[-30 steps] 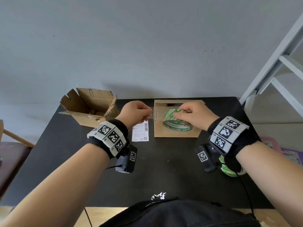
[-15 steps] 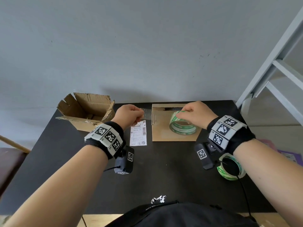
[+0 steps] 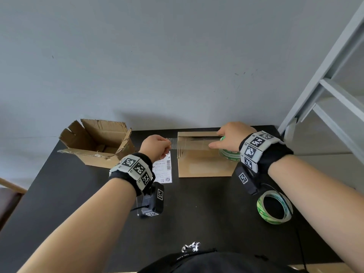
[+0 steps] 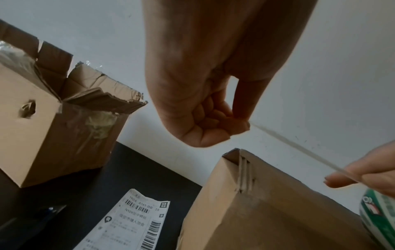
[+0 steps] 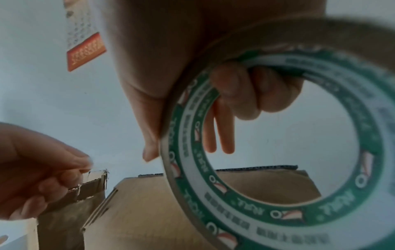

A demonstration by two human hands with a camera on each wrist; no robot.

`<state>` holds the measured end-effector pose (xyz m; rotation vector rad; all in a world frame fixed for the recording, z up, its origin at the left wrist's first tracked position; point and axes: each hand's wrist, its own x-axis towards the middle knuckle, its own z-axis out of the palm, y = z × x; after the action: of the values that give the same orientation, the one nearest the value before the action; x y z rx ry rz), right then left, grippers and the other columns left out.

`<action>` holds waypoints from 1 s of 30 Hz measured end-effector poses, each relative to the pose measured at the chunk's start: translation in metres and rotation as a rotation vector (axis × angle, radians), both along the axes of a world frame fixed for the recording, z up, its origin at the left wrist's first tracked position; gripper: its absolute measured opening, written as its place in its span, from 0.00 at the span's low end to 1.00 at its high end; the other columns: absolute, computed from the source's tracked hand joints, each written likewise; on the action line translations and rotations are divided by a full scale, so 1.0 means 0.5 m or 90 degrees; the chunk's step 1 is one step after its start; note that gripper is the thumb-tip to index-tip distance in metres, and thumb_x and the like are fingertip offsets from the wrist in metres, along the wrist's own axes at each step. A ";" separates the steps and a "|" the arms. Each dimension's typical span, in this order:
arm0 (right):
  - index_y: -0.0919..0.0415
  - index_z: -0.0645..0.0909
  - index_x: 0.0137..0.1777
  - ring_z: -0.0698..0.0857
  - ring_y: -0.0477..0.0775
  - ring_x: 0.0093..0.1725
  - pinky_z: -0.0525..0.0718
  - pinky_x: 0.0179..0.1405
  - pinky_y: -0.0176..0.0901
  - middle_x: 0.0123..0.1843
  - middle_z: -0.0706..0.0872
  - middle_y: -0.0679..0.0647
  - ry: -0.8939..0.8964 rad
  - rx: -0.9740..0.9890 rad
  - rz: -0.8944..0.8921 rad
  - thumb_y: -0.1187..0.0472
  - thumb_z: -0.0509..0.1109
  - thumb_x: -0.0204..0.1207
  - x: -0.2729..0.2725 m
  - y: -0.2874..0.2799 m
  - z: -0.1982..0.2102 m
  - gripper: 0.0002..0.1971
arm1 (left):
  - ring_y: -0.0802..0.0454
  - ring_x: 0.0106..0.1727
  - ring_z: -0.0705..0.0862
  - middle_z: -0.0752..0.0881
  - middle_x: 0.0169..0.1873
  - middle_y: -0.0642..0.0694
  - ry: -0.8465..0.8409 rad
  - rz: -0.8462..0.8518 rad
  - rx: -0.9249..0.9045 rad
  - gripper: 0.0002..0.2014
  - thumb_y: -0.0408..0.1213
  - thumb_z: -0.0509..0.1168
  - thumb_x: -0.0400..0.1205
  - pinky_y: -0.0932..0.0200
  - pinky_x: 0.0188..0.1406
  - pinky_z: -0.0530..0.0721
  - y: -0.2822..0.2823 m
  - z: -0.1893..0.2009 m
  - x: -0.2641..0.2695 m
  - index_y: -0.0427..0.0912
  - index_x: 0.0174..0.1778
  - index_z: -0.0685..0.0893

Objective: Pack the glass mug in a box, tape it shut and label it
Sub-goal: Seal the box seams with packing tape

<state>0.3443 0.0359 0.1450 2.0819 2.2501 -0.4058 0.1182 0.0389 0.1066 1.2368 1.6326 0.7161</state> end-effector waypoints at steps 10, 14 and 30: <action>0.58 0.81 0.35 0.81 0.54 0.37 0.75 0.35 0.42 0.38 0.85 0.53 -0.089 -0.116 0.008 0.34 0.66 0.69 -0.015 0.099 -0.024 0.24 | 0.53 0.28 0.76 0.79 0.29 0.45 -0.034 0.021 -0.036 0.09 0.30 0.60 0.84 0.62 0.30 0.77 0.039 -0.019 0.000 0.39 0.37 0.79; 0.58 0.75 0.30 0.77 0.52 0.31 0.73 0.32 0.41 0.32 0.79 0.52 -0.124 -0.112 0.000 0.39 0.69 0.69 -0.035 0.118 -0.023 0.22 | 0.54 0.27 0.76 0.79 0.28 0.45 -0.039 0.031 -0.048 0.09 0.29 0.60 0.84 0.61 0.31 0.77 0.055 -0.029 -0.005 0.39 0.38 0.80; 0.56 0.74 0.27 0.77 0.50 0.26 0.71 0.27 0.36 0.27 0.78 0.49 -0.206 -0.064 0.058 0.42 0.72 0.66 -0.044 0.151 -0.034 0.19 | 0.55 0.26 0.75 0.79 0.27 0.47 0.037 -0.013 -0.053 0.09 0.38 0.64 0.82 0.65 0.27 0.77 0.100 -0.072 0.001 0.39 0.37 0.81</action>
<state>0.3223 0.1112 0.1282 1.8343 2.0793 -0.1584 0.1187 0.0891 0.0709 1.2230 1.6783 0.5989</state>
